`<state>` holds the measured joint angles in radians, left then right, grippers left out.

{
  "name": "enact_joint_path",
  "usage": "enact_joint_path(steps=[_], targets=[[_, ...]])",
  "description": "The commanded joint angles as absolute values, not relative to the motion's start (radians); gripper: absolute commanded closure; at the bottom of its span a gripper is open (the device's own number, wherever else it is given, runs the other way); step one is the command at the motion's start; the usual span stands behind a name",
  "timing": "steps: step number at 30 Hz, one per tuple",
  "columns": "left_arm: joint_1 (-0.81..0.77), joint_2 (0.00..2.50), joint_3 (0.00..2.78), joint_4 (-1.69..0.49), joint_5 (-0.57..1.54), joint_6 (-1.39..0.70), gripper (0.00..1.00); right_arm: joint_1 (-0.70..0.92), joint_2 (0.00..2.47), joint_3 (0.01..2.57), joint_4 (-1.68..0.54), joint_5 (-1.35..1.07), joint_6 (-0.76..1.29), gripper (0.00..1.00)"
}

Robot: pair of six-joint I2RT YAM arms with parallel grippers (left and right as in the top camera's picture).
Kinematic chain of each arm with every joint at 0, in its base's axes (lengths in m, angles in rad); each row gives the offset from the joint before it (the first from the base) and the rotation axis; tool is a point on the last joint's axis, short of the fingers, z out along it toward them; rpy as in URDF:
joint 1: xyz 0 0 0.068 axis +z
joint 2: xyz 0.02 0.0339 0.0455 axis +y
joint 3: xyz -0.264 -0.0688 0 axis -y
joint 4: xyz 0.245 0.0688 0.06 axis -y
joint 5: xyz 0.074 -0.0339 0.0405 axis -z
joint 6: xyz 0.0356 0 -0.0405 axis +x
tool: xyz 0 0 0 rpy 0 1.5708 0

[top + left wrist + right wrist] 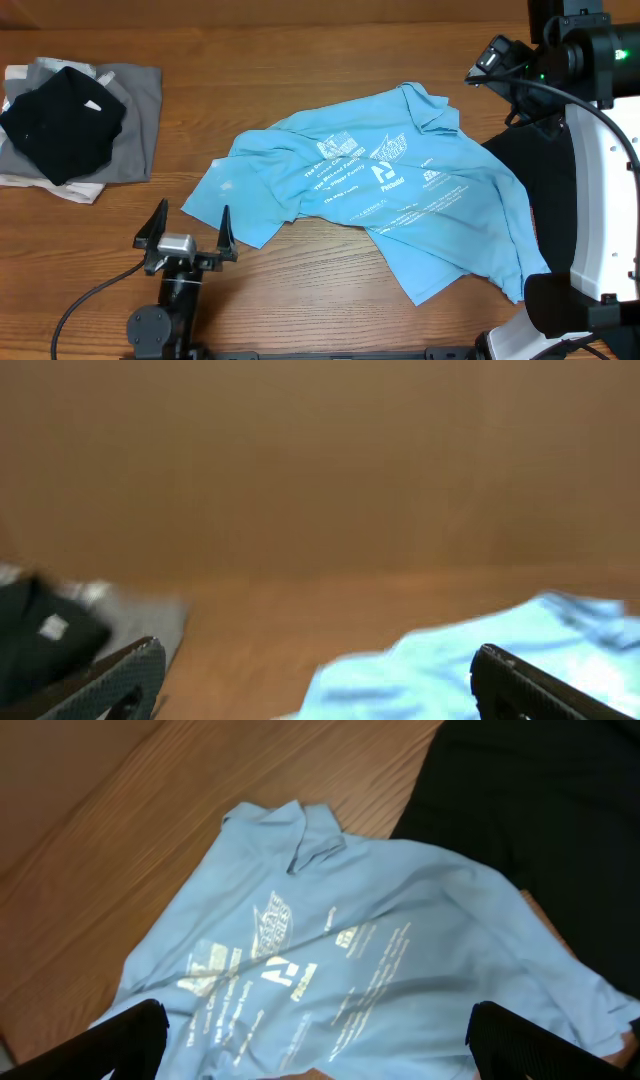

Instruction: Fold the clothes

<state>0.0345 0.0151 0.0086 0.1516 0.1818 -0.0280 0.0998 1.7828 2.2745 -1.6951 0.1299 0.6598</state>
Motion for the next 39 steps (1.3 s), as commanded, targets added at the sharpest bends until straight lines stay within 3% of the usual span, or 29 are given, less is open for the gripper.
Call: enact_joint_path(steps=[1, 7, 15, 20, 25, 31, 39], targets=[[0.039, 0.006, 0.052, 0.174, 0.270, -0.052, 0.00, 0.103, 1.777, 2.245, -1.693, 0.088, 0.707, 0.00], [0.039, 0.154, 0.299, 0.032, 0.260, 0.006, 0.00, 0.103, 1.777, 2.170, -1.666, 0.084, 0.739, 0.00], [0.039, 0.730, 0.833, -0.498, 0.264, 0.126, 0.00, 0.102, 1.776, 2.141, -1.662, 0.086, 0.804, 0.00], [0.039, 1.021, 1.081, -0.702, 0.335, 0.046, 0.00, 0.102, 1.777, 2.141, -1.662, 0.092, 0.785, 0.00], [0.039, 1.182, 1.124, -0.698, 0.388, 0.012, 0.00, 0.102, 1.777, 2.141, -1.659, 0.092, 0.785, 0.00], [0.072, 1.331, 1.124, -0.854, -0.118, -0.452, 0.00, 0.103, 1.777, 2.141, -1.682, 0.092, 0.859, 0.00], [0.091, 1.519, 1.124, -0.864, -0.062, -0.449, 0.00, 0.129, 1.777, 2.124, -1.663, 0.092, 0.868, 0.00]])
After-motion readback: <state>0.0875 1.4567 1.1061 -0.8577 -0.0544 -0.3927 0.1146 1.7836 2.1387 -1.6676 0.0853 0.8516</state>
